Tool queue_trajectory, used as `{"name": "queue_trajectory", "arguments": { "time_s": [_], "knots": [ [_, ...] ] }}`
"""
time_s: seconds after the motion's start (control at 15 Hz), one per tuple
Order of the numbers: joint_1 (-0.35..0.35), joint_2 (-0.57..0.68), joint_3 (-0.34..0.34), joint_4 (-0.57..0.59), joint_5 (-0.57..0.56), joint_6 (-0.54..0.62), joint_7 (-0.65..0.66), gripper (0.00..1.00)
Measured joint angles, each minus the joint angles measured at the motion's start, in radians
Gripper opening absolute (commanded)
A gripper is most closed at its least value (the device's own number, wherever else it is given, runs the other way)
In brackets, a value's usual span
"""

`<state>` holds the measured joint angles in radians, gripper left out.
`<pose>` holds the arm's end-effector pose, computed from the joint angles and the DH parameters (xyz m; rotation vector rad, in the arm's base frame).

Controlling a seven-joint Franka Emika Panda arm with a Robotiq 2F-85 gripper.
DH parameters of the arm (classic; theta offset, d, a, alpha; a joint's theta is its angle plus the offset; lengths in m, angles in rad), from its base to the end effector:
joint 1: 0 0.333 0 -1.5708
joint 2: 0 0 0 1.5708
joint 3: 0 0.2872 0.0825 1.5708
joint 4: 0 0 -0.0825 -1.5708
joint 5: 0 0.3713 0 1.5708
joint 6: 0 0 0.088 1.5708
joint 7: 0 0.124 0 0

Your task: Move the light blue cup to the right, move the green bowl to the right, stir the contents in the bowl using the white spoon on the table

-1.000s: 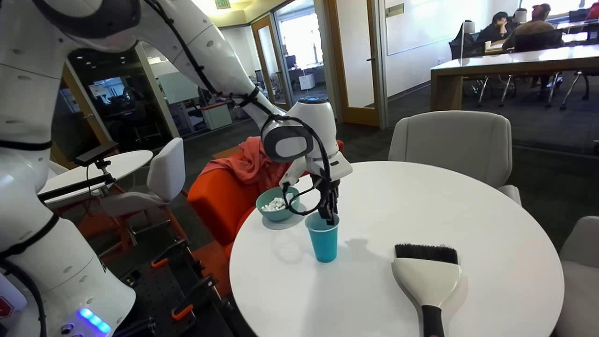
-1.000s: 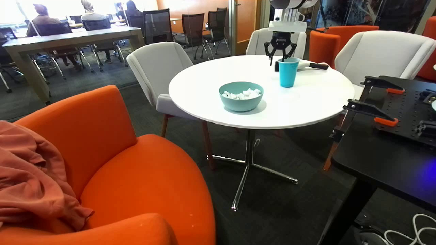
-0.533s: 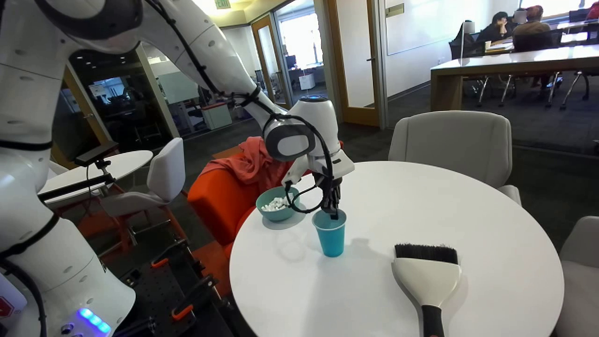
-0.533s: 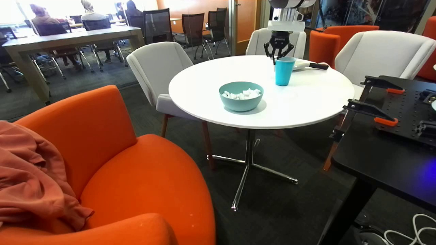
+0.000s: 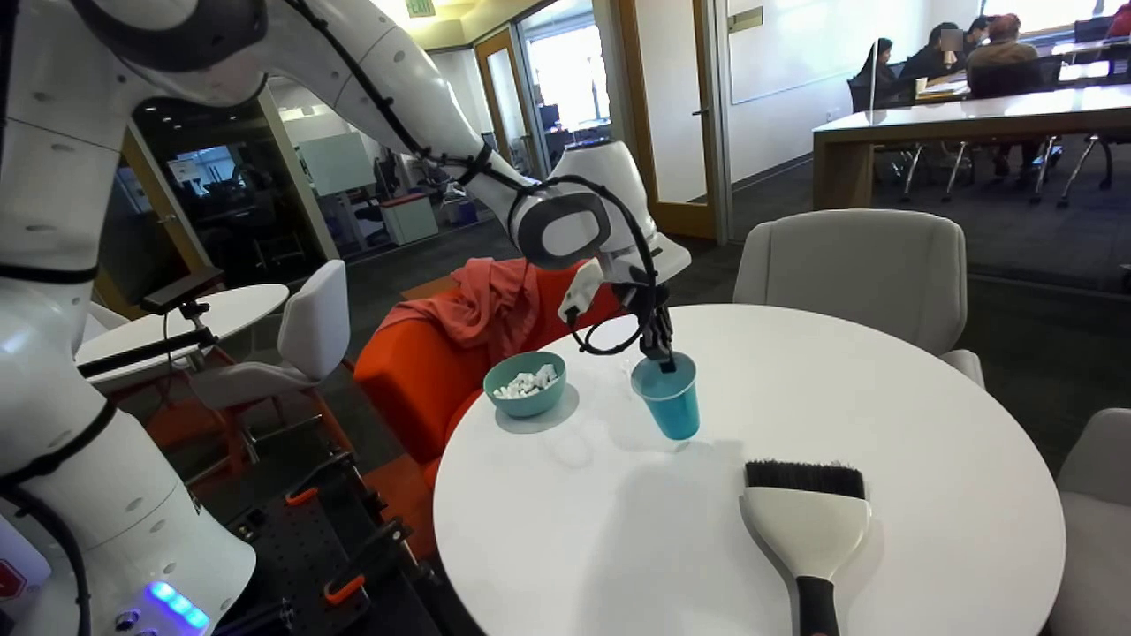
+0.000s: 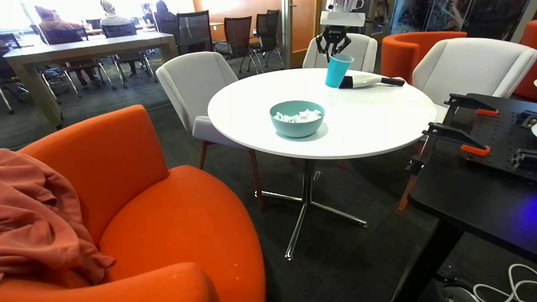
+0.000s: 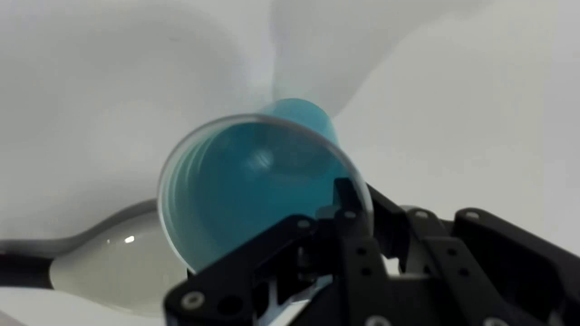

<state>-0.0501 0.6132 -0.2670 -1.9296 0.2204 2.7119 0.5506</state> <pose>0.5892 -0.1963 0.1657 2.7330 -1.4893 0.3166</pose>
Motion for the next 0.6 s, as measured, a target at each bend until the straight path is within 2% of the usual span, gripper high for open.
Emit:
{"name": "queue_trajectory", "arguments": {
  "time_s": [0.27, 0.6],
  "knots": [
    [0.051, 0.042, -0.080, 0.124, -0.093, -0.010, 0.087, 0.02],
    [0.038, 0.175, -0.098, 0.340, -0.134, -0.123, 0.121, 0.02]
  ]
}}
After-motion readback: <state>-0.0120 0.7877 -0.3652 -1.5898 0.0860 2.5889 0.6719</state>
